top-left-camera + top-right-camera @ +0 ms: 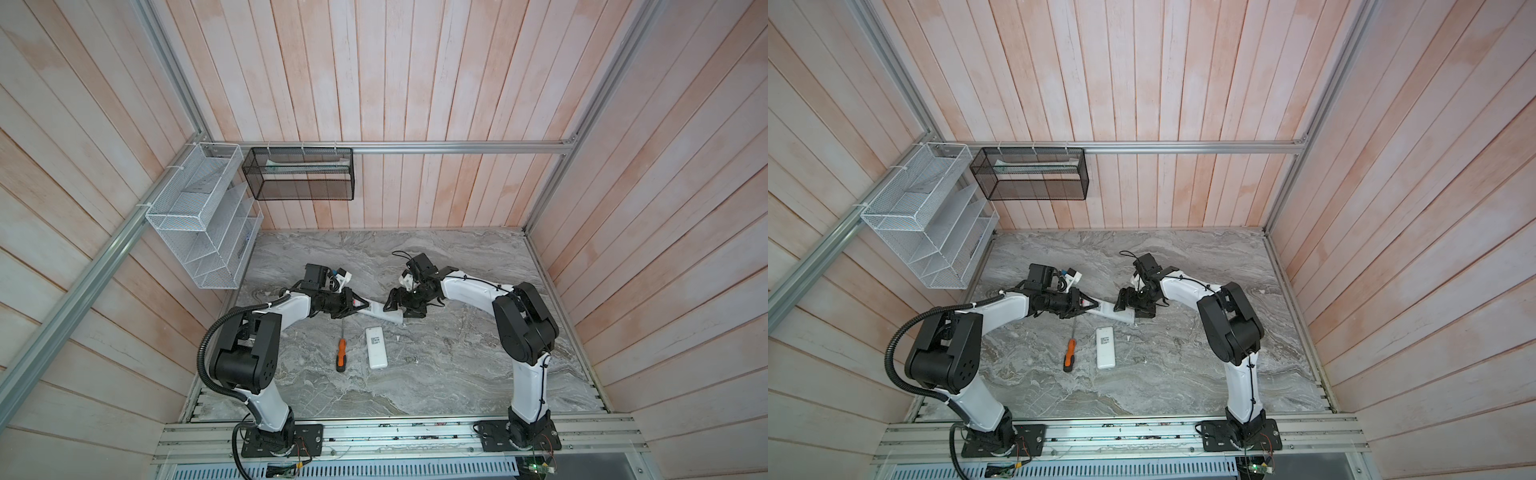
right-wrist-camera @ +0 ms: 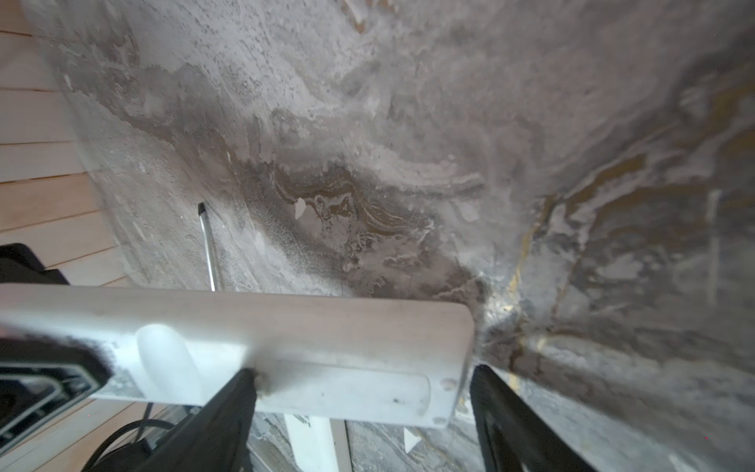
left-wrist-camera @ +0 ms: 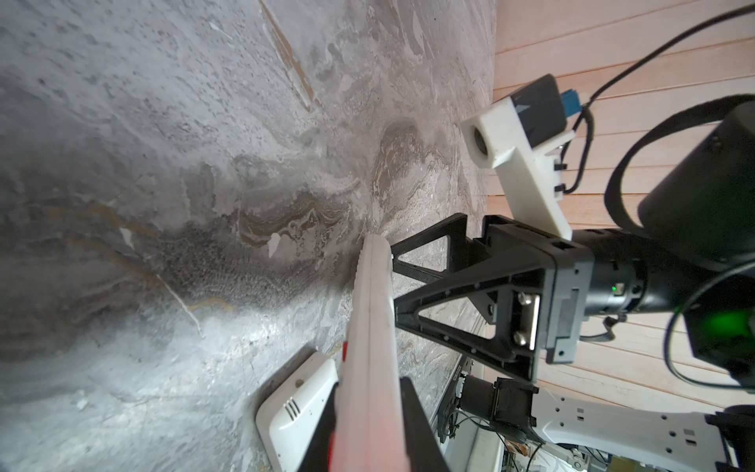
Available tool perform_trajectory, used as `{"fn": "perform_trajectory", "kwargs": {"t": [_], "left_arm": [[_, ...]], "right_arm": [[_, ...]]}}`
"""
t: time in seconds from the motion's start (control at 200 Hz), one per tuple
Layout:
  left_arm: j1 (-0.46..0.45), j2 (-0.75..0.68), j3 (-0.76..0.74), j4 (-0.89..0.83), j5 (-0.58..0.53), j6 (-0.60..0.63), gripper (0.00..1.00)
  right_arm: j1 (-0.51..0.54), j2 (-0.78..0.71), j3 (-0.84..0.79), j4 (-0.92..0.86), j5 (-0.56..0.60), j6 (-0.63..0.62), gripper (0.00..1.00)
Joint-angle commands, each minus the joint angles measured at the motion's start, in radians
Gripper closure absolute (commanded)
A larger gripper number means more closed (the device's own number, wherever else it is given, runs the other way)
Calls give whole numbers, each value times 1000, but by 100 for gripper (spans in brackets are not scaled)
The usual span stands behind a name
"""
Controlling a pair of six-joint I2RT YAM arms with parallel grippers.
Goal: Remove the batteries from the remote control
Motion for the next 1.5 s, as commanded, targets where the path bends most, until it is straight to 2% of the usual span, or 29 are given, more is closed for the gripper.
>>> {"fn": "perform_trajectory", "kwargs": {"t": [0.0, 0.13, 0.405, 0.71, 0.815, 0.875, 0.94, 0.995, 1.255, 1.495], "left_arm": [[-27, 21, 5, -68, -114, 48, 100], [-27, 6, 12, -103, -177, 65, 100], [-27, -11, 30, -176, -303, 89, 100], [-27, -2, 61, -199, -325, 101, 100], [-27, -1, 56, -188, -310, 96, 100], [-27, -2, 52, -176, -296, 91, 100], [-27, 1, 51, -168, -287, 88, 100], [-26, 4, 51, -167, -284, 87, 100], [-27, 7, 53, -168, -276, 87, 100], [-27, 12, 51, -168, -265, 90, 100]], "right_arm": [[43, 58, 49, -133, 195, -47, 14], [55, 58, 109, -231, 280, -66, 12], [54, -8, 127, -294, 344, -65, 10], [24, -133, 80, -310, 354, -42, 10], [6, -190, 14, -248, 286, -54, 10], [-3, -226, -59, -111, 127, -80, 9], [-21, -233, -115, 24, -39, -55, 8], [-33, -223, -148, 107, -110, -24, 7], [-51, -123, -147, 165, -132, -5, 3], [-51, -44, -99, 169, -126, 15, 5]]}}
